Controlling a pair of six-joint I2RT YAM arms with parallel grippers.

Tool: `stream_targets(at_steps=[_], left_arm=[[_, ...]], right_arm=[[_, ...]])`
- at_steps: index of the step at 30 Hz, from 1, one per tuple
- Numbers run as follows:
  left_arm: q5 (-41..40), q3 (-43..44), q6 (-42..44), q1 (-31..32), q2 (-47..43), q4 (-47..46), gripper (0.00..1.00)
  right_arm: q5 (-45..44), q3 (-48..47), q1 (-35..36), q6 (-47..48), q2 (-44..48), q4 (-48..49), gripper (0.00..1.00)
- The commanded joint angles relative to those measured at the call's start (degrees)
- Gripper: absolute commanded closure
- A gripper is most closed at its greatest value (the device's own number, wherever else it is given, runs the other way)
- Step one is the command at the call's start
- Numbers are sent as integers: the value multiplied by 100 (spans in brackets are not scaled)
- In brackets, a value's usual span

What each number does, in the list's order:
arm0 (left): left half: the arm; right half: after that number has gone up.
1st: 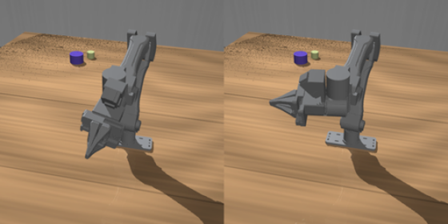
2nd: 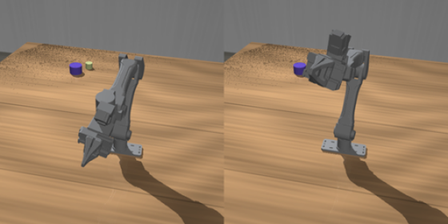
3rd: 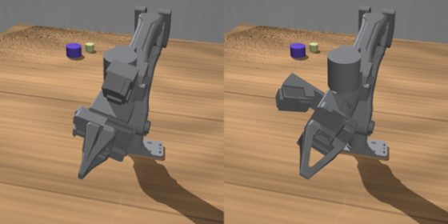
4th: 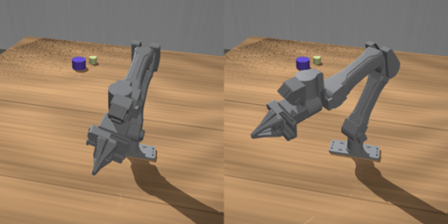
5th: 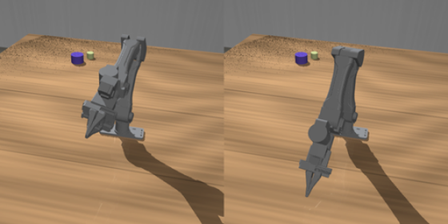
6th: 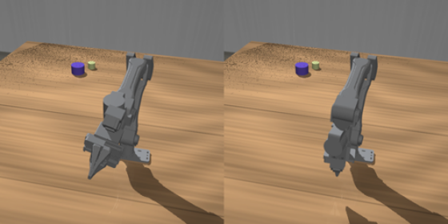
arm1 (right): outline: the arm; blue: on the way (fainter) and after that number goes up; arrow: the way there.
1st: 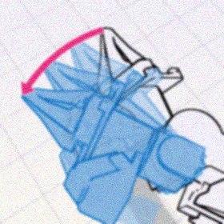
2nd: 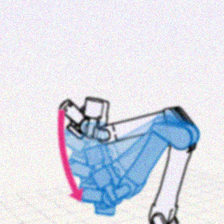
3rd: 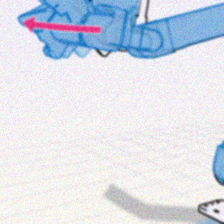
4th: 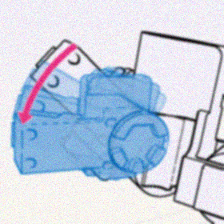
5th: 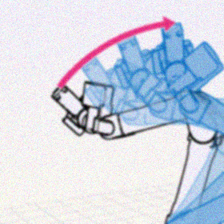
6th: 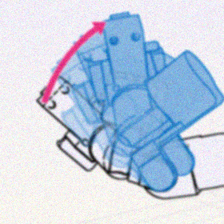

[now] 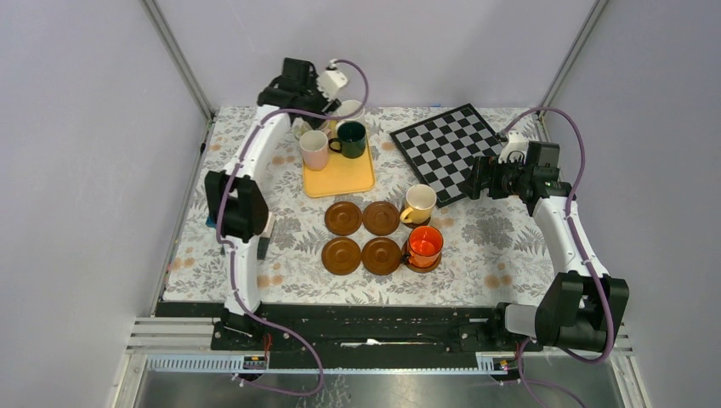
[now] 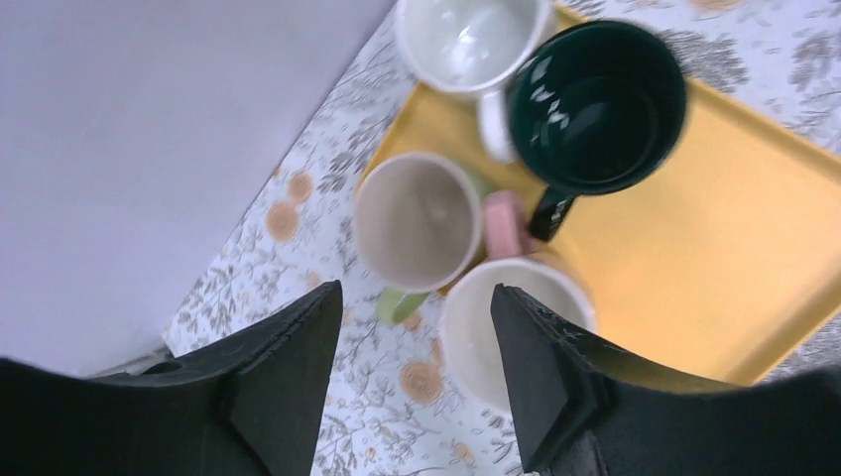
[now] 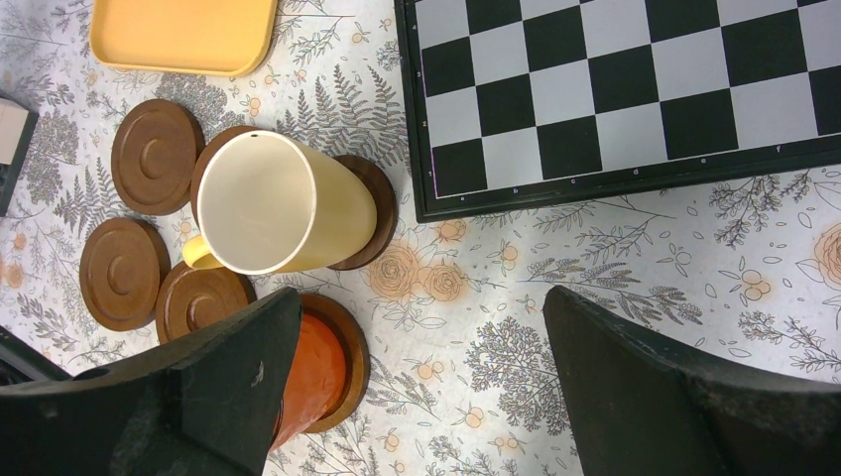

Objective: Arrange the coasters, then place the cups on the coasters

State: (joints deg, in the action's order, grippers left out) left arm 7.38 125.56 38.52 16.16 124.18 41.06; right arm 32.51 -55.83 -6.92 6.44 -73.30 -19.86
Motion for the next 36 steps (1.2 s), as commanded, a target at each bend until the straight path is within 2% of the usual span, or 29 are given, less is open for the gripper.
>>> stream_targets(at_steps=[1,5,10,19,36], left_arm=[[605,62,-630,-563,-231,-72,37],[1278,31,-943,-762,-237,-19,37],[1494,324,-1345,-725,55,-70,39],[1170,497,-1640,-564,487,-45,38],[775,377,-1486,-314,809,-45,40]], right_arm=[[62,-9,-20,60,43,164,0],[86,-7,-20,46,29,166,0],[90,-6,-20,32,24,161,0],[0,33,-22,58,70,175,0],[-14,24,-20,53,49,182,0]])
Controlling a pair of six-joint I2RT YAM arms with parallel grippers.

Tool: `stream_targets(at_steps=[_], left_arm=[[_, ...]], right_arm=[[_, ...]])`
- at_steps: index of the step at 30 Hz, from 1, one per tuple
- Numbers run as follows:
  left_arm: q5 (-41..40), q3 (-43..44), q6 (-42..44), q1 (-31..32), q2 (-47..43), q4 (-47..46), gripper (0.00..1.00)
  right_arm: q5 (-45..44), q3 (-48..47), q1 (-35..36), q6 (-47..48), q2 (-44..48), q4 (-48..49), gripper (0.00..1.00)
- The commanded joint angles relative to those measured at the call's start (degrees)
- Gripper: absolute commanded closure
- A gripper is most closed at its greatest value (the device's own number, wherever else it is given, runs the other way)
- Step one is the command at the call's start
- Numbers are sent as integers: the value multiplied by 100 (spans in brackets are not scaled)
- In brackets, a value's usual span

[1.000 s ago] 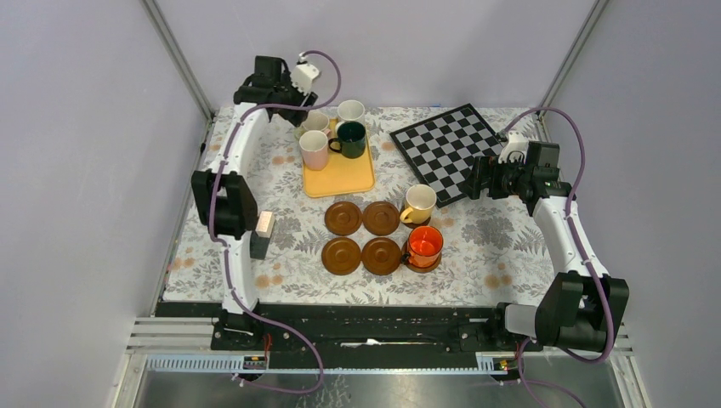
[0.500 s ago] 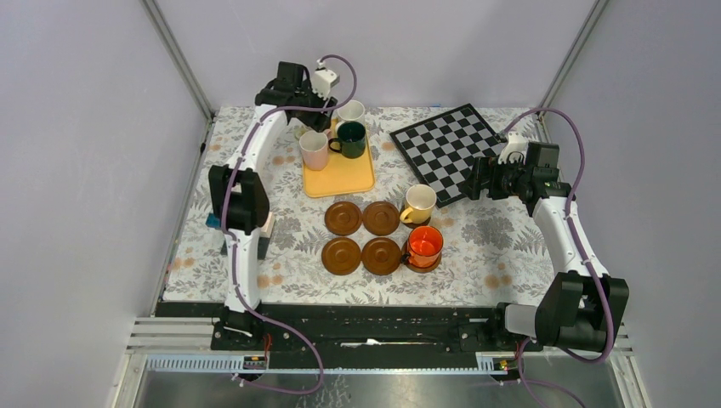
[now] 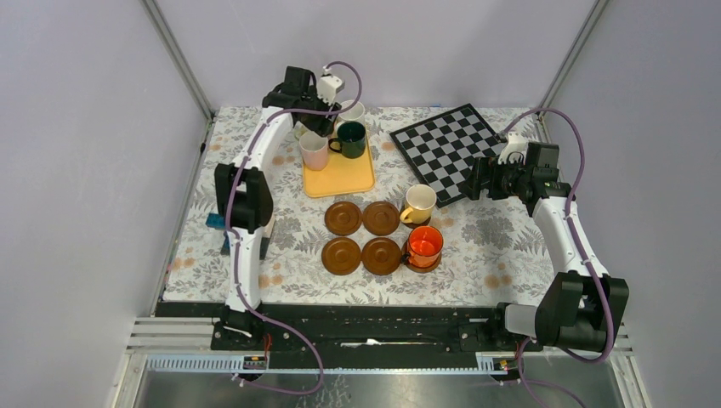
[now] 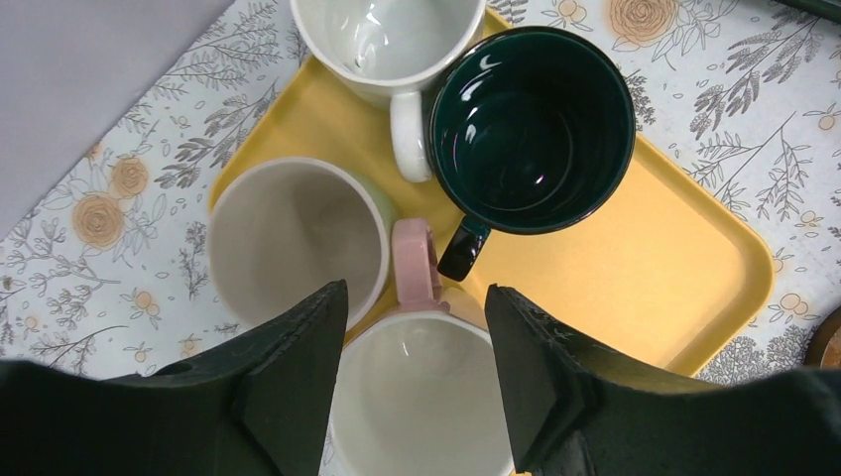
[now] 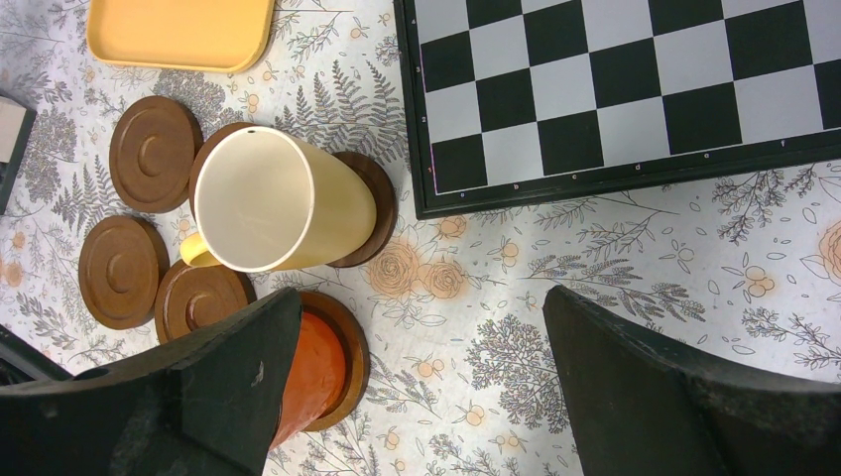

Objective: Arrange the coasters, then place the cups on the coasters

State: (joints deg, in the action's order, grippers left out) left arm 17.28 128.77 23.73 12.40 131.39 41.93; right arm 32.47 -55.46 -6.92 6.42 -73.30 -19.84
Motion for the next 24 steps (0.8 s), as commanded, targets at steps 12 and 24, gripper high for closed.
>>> stream_targets(at_steps=[12,24], left_arm=[[-256,-36,-89,-1,-87,-65,35],[89,-28,-45,41,15,251,37]], right_arm=[[-1,-22,-20,57,74,165,0],[-46,-9,-20,62,105,175,0]])
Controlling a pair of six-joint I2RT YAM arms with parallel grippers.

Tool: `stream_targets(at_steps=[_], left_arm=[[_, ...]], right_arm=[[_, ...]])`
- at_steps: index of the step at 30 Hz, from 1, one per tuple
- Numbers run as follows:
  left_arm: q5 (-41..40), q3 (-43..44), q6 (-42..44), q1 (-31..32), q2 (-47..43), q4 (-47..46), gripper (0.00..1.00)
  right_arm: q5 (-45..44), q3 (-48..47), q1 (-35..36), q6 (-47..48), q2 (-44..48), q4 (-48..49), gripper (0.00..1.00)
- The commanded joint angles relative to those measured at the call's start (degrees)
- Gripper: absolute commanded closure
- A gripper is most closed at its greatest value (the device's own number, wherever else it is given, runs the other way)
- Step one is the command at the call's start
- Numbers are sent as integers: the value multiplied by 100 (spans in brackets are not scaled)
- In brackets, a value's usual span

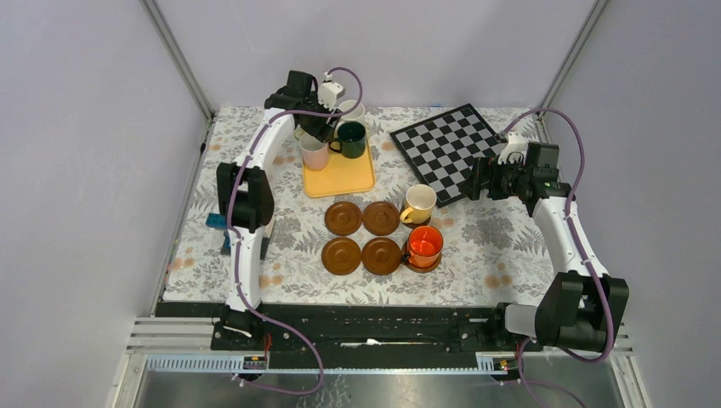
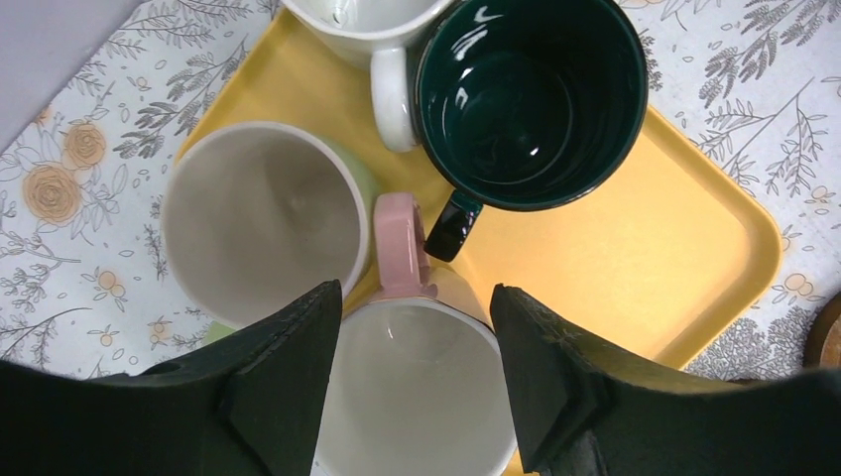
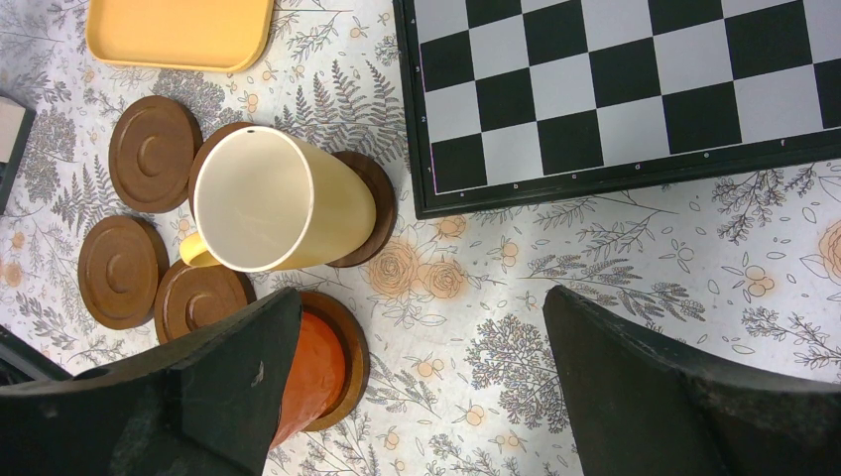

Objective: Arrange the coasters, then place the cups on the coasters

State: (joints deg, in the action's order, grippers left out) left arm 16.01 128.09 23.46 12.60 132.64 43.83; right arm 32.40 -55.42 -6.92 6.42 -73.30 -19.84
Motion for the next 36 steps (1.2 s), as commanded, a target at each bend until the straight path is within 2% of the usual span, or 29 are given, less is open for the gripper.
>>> stream_targets(at_steps=[1,36], left_arm=[[237,40,-15,27,-107,94,37],[424,40,554,328,-73,662,43]], right_arm=[[-41,-13,-20,57,101,181,0],[-55,-26,-20,61,78,183,0]])
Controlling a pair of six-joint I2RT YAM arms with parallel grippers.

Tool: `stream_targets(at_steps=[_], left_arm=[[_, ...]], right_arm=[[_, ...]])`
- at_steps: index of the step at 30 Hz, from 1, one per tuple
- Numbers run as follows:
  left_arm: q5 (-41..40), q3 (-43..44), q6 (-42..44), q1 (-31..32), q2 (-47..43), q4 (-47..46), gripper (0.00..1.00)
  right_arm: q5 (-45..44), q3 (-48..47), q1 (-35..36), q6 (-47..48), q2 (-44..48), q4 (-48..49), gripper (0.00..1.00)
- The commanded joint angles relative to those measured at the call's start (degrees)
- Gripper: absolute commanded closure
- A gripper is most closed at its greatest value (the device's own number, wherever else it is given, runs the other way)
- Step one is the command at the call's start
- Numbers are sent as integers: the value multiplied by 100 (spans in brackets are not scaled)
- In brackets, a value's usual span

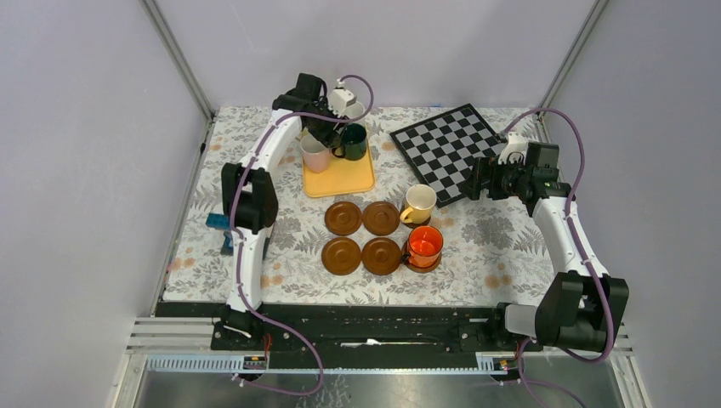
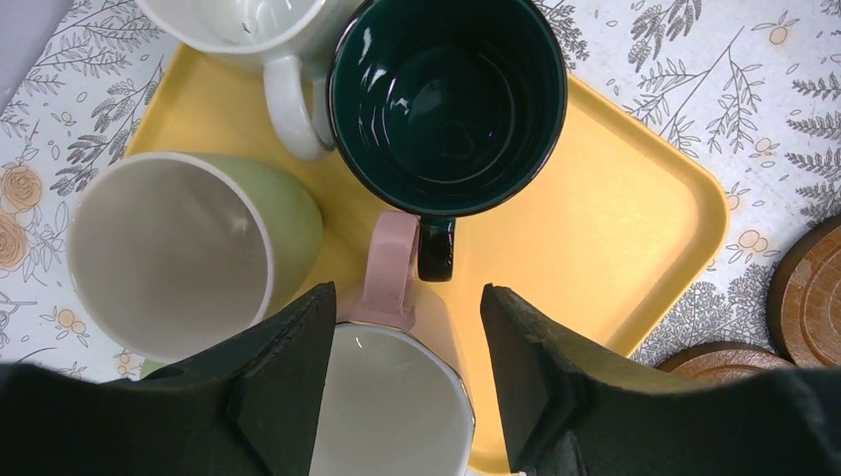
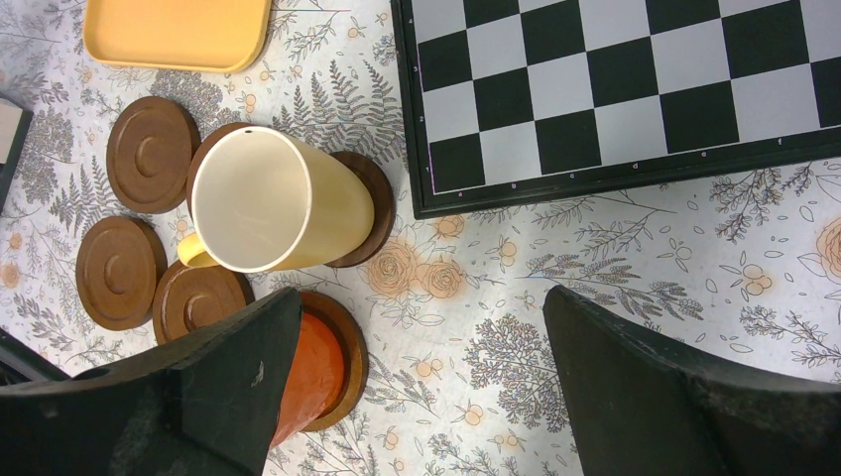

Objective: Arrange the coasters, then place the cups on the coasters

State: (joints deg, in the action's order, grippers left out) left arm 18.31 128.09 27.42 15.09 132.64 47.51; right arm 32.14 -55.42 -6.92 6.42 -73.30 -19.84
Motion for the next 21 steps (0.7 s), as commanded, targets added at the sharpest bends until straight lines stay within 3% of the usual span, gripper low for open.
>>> stream_targets(at_steps=[1,21], left_arm=[[194,40,187,89,-65,328,43],[219,-288,814,412,-250,735,45]], right_arm=[[-28,-29,-20,62,74,190,0],[-32,-25,-20,48,95,188,0]])
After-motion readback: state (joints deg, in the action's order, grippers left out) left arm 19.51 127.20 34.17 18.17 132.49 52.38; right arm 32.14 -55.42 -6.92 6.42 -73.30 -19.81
